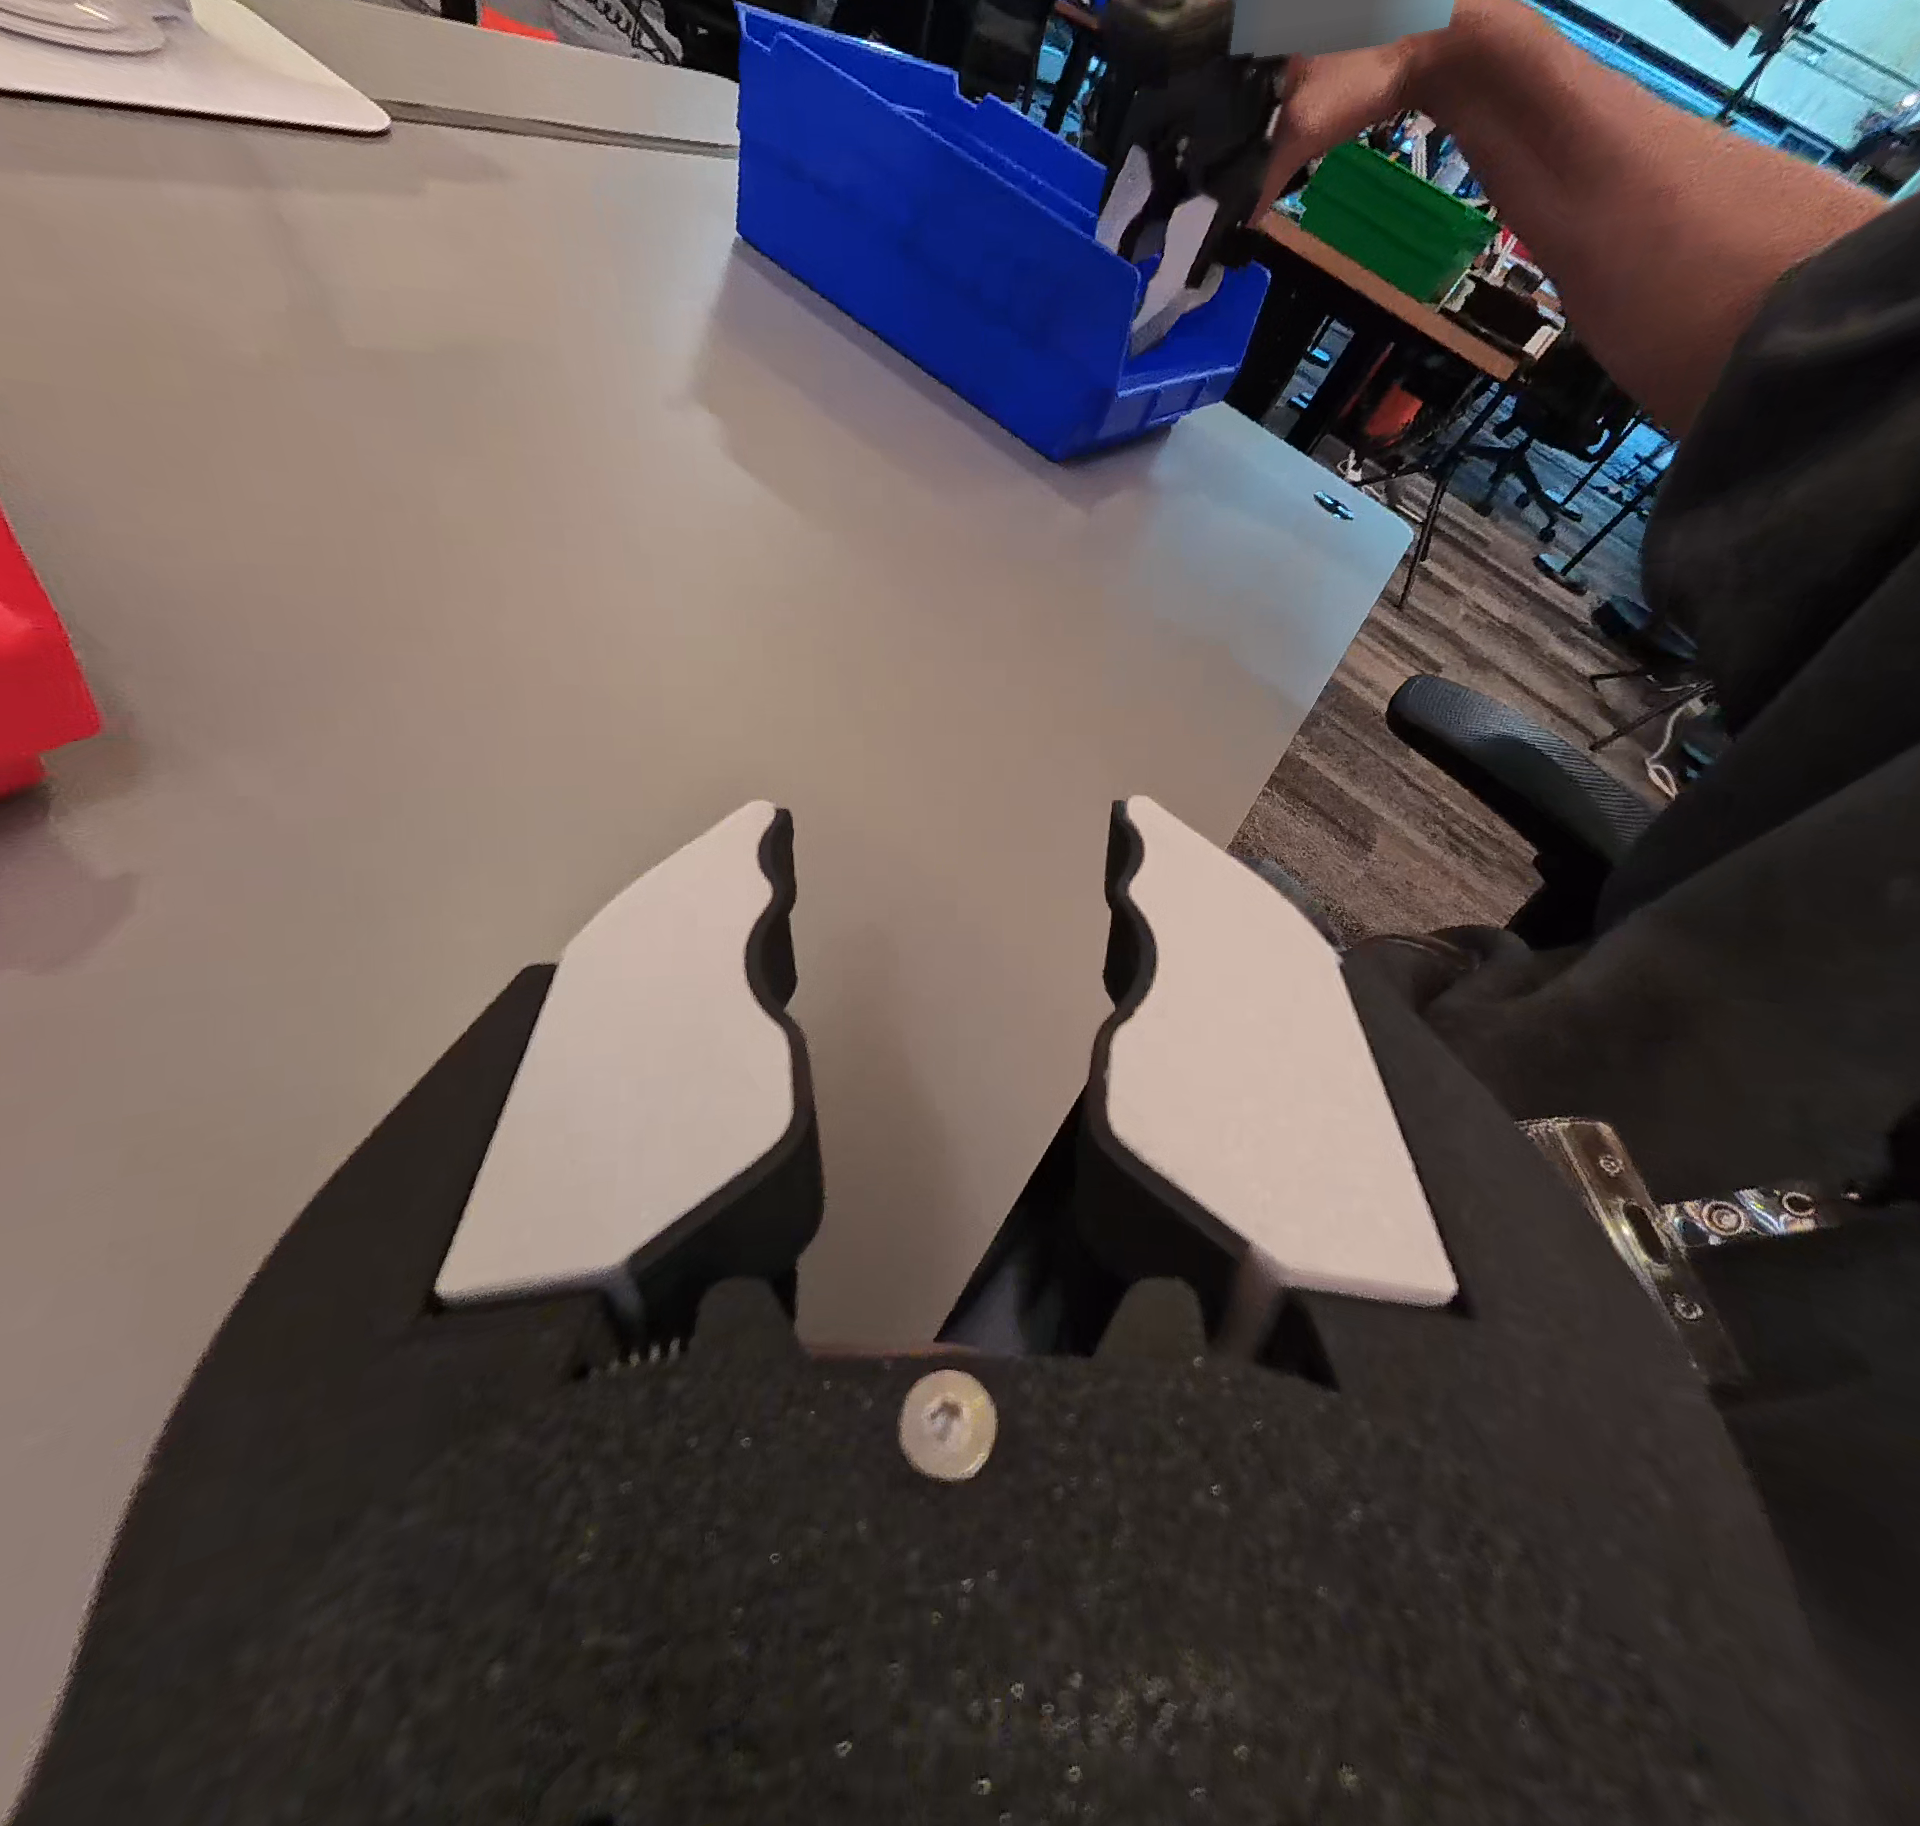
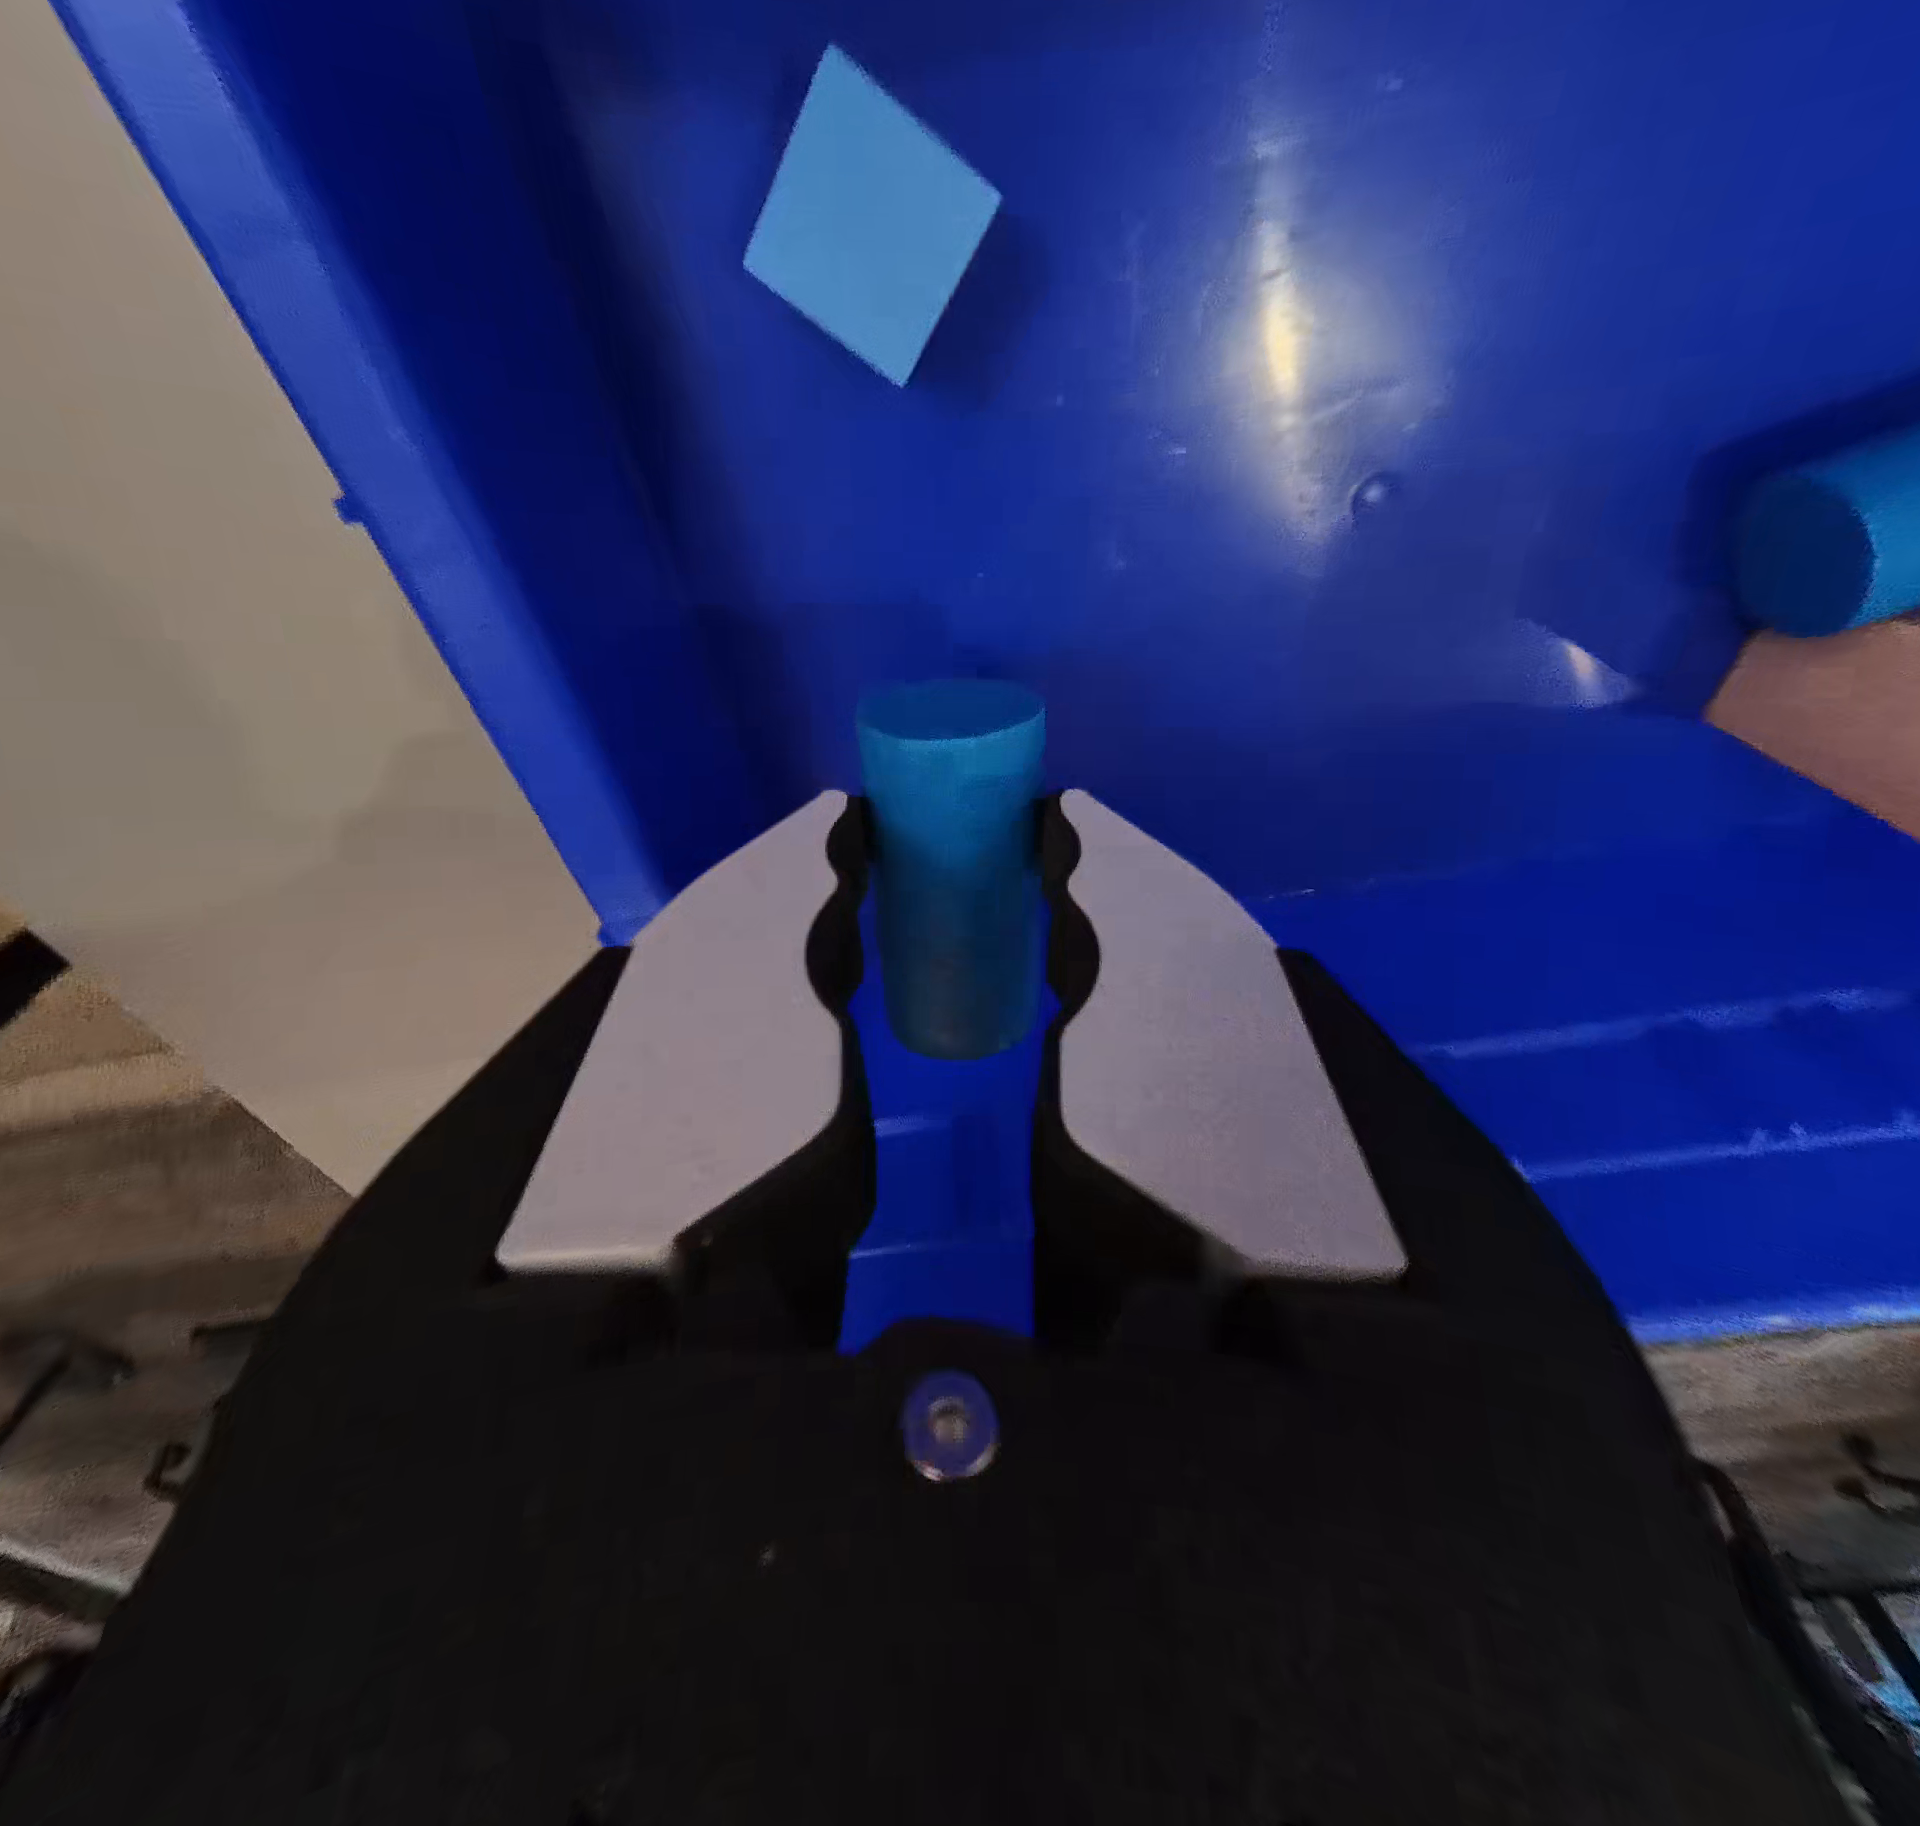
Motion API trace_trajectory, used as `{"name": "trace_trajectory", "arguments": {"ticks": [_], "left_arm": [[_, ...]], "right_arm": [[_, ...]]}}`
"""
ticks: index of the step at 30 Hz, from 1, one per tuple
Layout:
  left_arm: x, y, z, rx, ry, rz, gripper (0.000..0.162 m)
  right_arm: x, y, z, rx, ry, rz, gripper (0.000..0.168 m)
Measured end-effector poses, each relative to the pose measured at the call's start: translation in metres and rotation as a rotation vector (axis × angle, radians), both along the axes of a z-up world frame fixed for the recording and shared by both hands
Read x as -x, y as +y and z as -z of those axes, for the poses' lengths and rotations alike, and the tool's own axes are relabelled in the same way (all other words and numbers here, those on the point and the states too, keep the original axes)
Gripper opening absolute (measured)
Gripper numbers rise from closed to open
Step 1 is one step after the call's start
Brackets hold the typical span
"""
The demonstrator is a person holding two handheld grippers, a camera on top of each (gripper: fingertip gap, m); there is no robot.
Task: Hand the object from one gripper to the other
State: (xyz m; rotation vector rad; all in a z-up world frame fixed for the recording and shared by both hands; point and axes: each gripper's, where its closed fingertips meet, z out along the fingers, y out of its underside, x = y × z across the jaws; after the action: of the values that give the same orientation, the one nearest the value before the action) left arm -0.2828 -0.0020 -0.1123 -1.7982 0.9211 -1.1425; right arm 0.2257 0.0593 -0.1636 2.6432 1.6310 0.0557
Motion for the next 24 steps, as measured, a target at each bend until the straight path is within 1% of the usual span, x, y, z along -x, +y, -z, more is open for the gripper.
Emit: {"name": "trace_trajectory", "arguments": {"ticks": [2,5,9,13,18,19,21,22,24], "left_arm": [[0.001,0.000,0.000,0.016,-0.011,0.004,0.057],[0.002,0.003,0.000,0.048,-0.030,0.003,0.057],[0.004,0.005,-0.003,0.061,-0.052,-0.005,0.057],[0.005,0.005,0.000,0.041,-0.023,-0.012,0.057],[0.002,0.003,0.002,0.058,-0.021,-0.001,0.057],[0.002,0.003,0.002,0.057,-0.024,-0.003,0.057],[0.003,0.002,0.000,0.053,-0.030,-0.006,0.057],[0.003,0.001,0.000,0.050,-0.026,-0.006,0.058],[0.005,0.002,0.000,0.032,-0.011,-0.015,0.059]], "right_arm": [[0.001,-0.004,0.007,0.043,-0.013,-0.023,0.033],[-0.009,-0.007,0.015,0.083,-0.092,-0.067,0.033],[-0.009,-0.009,0.025,0.114,-0.102,-0.084,0.033],[-0.012,-0.010,0.027,0.128,-0.103,-0.056,0.033],[-0.012,-0.009,0.026,0.111,-0.098,-0.011,0.032],[-0.012,-0.008,0.022,0.095,-0.101,0.005,0.035],[-0.010,-0.003,0.004,0.026,-0.084,0.067,0.058],[-0.007,0.000,-0.010,-0.023,-0.056,0.113,0.064],[0.003,0.008,-0.041,-0.170,0.049,0.218,0.065]]}}
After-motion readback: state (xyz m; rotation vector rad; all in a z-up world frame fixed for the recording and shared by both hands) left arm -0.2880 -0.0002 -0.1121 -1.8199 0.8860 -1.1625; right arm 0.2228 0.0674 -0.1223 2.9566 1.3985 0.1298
